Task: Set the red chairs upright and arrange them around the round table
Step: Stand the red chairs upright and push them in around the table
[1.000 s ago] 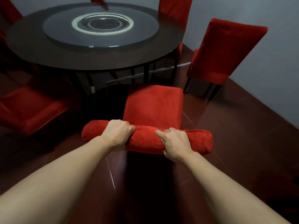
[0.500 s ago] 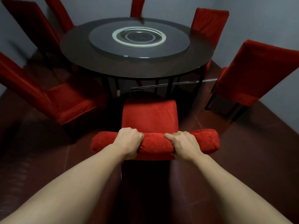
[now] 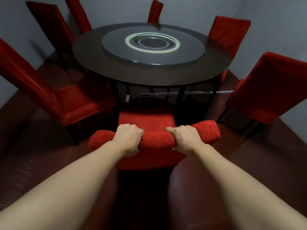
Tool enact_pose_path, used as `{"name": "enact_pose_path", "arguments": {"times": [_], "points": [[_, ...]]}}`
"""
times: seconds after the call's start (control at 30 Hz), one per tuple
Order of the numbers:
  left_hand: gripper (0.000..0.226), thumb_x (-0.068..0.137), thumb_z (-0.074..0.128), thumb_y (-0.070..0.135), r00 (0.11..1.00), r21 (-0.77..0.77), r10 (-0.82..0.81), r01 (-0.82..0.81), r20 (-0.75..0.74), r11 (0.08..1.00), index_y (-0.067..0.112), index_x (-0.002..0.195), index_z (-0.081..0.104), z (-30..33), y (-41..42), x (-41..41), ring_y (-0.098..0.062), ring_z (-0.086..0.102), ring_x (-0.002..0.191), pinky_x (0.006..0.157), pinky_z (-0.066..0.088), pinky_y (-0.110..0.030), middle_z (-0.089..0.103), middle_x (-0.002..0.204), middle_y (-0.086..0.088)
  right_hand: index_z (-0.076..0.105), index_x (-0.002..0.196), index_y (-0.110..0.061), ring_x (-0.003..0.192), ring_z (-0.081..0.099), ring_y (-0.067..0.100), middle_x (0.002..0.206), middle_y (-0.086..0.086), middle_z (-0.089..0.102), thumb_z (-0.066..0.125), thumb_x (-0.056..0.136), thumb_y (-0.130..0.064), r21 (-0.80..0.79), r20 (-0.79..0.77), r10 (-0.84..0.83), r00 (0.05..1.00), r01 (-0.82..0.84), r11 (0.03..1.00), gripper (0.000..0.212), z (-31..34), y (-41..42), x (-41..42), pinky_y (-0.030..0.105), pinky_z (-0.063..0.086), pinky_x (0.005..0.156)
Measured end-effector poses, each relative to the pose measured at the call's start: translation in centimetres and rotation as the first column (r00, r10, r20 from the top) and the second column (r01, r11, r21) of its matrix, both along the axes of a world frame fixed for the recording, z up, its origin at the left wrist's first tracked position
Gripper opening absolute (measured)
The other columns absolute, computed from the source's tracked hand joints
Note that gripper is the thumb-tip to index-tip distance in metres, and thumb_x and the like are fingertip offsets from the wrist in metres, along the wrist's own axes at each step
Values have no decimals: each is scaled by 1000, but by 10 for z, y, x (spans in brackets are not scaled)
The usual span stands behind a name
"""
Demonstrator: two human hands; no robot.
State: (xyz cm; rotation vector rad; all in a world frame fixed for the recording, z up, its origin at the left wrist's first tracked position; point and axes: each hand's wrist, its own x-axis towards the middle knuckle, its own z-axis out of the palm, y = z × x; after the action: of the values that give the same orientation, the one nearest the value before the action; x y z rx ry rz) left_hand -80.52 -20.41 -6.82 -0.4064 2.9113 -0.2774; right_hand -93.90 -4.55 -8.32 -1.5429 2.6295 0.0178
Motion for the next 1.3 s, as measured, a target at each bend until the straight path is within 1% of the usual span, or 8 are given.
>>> {"name": "enact_pose_path", "arguments": {"times": [0.23, 0.37, 0.43, 0.53, 0.7, 0.87, 1.03, 1.3], "points": [[27, 76, 64, 22, 998, 21, 20, -19, -61, 1000, 24, 101, 54, -3, -21, -11, -19, 60, 97, 71, 46, -32, 61, 102, 5, 50, 106, -28, 93, 63, 29, 95, 1, 66, 70, 74, -27, 14, -43, -37, 998, 38, 999, 38, 9, -17, -10, 34, 42, 69], [46, 74, 72, 40, 993, 97, 28, -17, -116, 995, 25, 111, 50, -6, -33, -11, -16, 54, 102, 69, 43, -30, 54, 105, 7, 49, 106, -29, 93, 63, 26, 96, -2, 66, 71, 71, -30, -29, -55, -39, 998, 38, 999, 42, 6, -25, -17, 34, 41, 70], [56, 72, 75, 45, 990, 103, 34, -20, -136, 994, 26, 116, 47, -9, -33, -7, -17, 54, 102, 70, 42, -31, 52, 109, 5, 51, 108, -26, 92, 61, 23, 96, -3, 64, 78, 64, -36, -93, -104, -12, 994, 2, 996, 53, -3, -20, -16, 35, 42, 77], [64, 70, 76, 48, 994, 107, 18, -7, -104, 994, 26, 121, 43, -8, -36, -7, -18, 57, 100, 72, 45, -33, 53, 111, 3, 57, 108, -24, 82, 60, 23, 89, 0, 62, 89, 39, -46, -157, -206, -30, 978, -2, 988, 79, -15, -13, -11, 38, 47, 78], [61, 72, 74, 49, 999, 66, -17, 19, -34, 998, 27, 120, 42, 2, -38, -25, -20, 62, 97, 68, 41, -32, 57, 108, 2, 61, 102, -26, 75, 59, 21, 81, -3, 59, 91, 30, -49, -210, -238, -19, 971, -32, 977, 81, -16, -15, -28, 40, 48, 71], [59, 74, 72, 50, 1000, 1, -14, 14, 13, 1000, 28, 120, 42, 5, -45, -27, -21, 64, 98, 68, 42, -31, 59, 110, 4, 58, 98, -27, 76, 58, 20, 82, -3, 58, 91, 35, -47, -178, -179, 33, 983, -65, 982, 74, -14, -28, -32, 38, 45, 69], [58, 73, 73, 49, 999, -79, 34, -32, 32, 996, 27, 119, 45, 21, -73, -43, -23, 64, 101, 74, 46, -33, 61, 112, 2, 54, 113, -24, 98, 54, 22, 102, -1, 59, 80, 67, -40, -155, -112, 68, 991, -85, 984, 55, 4, -59, -40, 39, 37, 85], [57, 71, 75, 48, 1000, -73, 21, -20, 15, 997, 28, 116, 47, 30, -110, -54, -20, 62, 101, 74, 45, -32, 60, 109, 5, 49, 118, -26, 105, 50, 20, 110, -3, 56, 75, 74, -39, -139, -84, 17, 996, -29, 990, 53, 16, -91, -43, 37, 32, 90]]}}
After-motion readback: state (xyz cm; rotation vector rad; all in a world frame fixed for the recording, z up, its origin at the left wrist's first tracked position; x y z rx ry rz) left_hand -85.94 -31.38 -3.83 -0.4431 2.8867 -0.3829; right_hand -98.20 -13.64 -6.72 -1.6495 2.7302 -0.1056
